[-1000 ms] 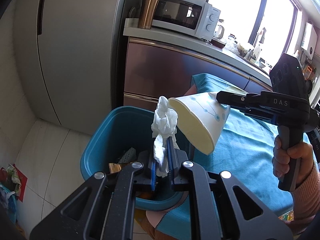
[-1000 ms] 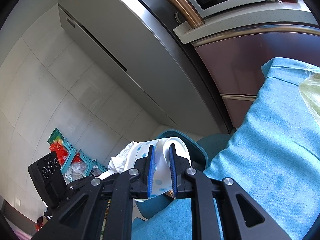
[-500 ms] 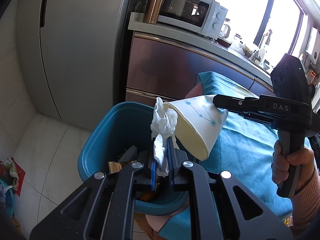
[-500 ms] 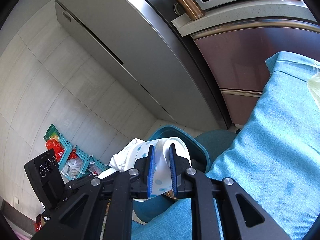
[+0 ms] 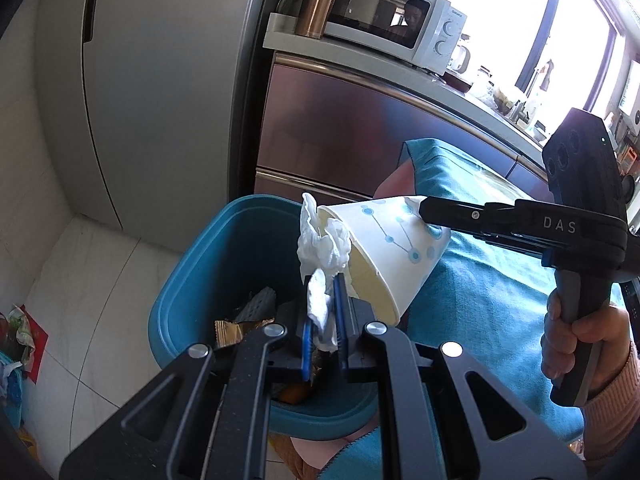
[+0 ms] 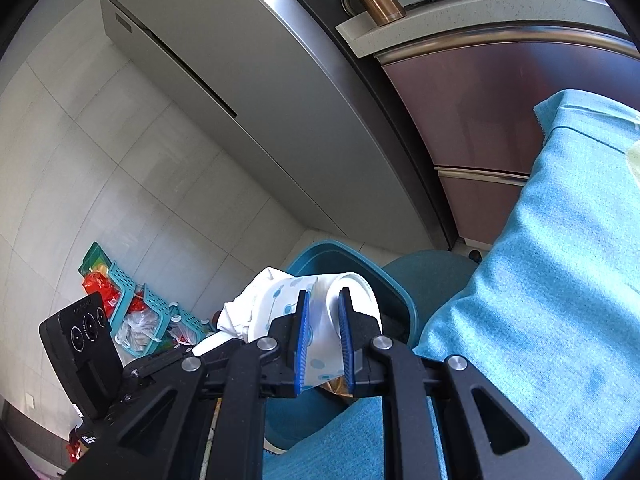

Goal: Collect trash
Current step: 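Lower both tools into the bin and open them to drop tissue and cup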

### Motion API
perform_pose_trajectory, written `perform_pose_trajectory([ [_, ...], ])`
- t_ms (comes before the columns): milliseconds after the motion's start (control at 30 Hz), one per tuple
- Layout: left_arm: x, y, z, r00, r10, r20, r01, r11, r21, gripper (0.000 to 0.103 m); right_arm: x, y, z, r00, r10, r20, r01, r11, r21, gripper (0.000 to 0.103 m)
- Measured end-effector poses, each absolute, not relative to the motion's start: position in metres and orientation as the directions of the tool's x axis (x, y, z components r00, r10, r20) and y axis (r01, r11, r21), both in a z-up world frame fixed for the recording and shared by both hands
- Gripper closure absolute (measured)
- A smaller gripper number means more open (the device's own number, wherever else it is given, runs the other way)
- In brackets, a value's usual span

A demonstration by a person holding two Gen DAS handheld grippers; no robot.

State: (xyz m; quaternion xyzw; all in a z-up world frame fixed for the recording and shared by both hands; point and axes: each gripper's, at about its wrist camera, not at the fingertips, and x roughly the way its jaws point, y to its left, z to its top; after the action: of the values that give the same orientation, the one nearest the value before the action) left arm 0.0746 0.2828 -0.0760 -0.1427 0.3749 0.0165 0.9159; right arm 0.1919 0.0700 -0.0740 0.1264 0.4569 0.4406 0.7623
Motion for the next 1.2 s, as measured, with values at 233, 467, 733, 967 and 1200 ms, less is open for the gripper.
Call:
perform_pose_trajectory([
  [233, 0.084, 0.282, -0.085, 0.703, -0.076, -0.708, -0.149, 0.956, -0.251, 0.093, 0.193, 0.077, -0.083, 0.18, 0.773, -0.609, -0.552, 0.591, 0.588, 0.09],
  [467, 0.092, 0.282, -0.093, 0.688, -0.072, -0.722, -0.163, 0.954, -0.251, 0.093, 0.194, 0.082, -0.09, 0.163, 0.76, -0.629, -0.547, 0.6, 0.583, 0.09],
  [733, 0.104, 0.286, -0.105, 0.664, -0.071, -0.744, -0.19, 0.947, -0.261, 0.092, 0.196, 0.09, -0.094, 0.145, 0.739, -0.658, -0.554, 0.611, 0.565, 0.089],
  [967, 0.114, 0.287, -0.116, 0.64, -0.075, -0.765, -0.206, 0.942, -0.265, 0.091, 0.195, 0.096, -0.094, 0.142, 0.725, -0.674, -0.574, 0.615, 0.54, 0.086],
  [1200, 0.117, 0.29, -0.126, 0.624, -0.063, -0.779, -0.234, 0.936, -0.263, 0.071, 0.187, 0.099, -0.091, 0.159, 0.716, -0.68, -0.6, 0.617, 0.509, 0.072],
])
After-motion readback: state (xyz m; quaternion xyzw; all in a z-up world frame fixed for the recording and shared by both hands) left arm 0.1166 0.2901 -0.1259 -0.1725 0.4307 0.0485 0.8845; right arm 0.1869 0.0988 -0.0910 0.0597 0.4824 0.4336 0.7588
